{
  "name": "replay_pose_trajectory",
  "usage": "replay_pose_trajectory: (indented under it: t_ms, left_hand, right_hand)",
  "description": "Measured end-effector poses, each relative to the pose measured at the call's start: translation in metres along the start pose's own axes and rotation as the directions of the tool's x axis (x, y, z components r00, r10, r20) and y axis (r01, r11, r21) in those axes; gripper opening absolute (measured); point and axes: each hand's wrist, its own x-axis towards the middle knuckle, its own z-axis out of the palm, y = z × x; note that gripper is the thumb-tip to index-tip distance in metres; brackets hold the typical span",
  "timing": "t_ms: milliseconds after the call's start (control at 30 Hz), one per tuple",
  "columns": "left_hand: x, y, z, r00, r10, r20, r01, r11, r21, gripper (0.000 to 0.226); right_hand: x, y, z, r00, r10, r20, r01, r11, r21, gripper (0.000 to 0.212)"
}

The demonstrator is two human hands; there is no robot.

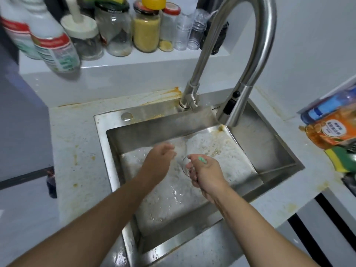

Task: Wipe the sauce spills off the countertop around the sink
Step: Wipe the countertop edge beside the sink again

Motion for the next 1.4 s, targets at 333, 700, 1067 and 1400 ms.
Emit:
replay_pose_trajectory:
  t_ms: [333,700,1067,1400]
  left_hand:
    - [-0.067,0.0,-0.018,0.992,-0.124,-0.012,0.123,0.989,-0.085,0.021]
    - [-0.101,0.023,-0.022,0.973,-0.226,0.054,0.232,0.96,-0.156,0.011]
    - [-0.115,0.092,-0.01,0.979,-0.166,-0.118,0.114,0.928,-0.354,0.02]
    - [-0.119,0.099,-0.038,0.952,-0.235,-0.195,0.114,0.865,-0.488,0.012]
  right_hand:
    - [-0.029,-0.014,0.038,0.991,-0.098,0.096,0.131,0.88,-0.456,0.047]
    - [-0.038,-0.028,0.031,0.951,0.171,0.259,-0.191,0.98,0.054,0.032]
    - [-0.06,-0.064,-0.025,0.893,-0.174,0.416,0.248,0.96,-0.131,0.028]
    - [-0.057,-0.078,-0.032,0.931,-0.137,0.339,0.163,0.985,-0.052,0.033]
